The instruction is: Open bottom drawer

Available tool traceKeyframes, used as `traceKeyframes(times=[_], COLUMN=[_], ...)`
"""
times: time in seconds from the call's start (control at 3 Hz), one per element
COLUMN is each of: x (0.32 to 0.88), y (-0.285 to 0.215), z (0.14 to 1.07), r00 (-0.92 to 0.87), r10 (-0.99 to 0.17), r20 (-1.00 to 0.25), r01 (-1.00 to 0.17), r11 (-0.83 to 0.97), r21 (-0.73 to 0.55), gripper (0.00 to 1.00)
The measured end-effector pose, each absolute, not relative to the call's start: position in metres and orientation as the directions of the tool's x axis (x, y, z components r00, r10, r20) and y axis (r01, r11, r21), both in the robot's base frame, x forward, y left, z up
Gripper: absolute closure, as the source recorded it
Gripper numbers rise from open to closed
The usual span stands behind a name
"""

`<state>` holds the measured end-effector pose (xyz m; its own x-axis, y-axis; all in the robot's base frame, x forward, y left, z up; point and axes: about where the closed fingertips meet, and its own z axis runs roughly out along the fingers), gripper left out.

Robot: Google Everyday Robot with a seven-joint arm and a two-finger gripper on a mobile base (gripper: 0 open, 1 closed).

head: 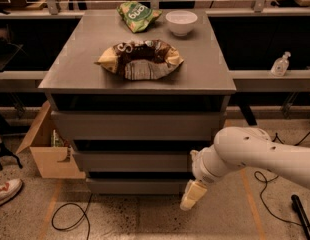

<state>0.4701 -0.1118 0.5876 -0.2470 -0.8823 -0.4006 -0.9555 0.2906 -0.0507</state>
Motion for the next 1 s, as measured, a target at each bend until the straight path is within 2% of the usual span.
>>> traceKeyframes(times=[0.67, 1.0], x=[0.465, 0.473], y=[-0.094, -0.084], z=[0.490, 0.426], r00=[-0.282, -0.294], r10=[-0.871, -0.845], r20=[-0.403, -0.447], r01=[-0.953, -0.948], r11=[0.302, 0.318], r21=[0.014, 0.023], gripper=[0.00, 0.00])
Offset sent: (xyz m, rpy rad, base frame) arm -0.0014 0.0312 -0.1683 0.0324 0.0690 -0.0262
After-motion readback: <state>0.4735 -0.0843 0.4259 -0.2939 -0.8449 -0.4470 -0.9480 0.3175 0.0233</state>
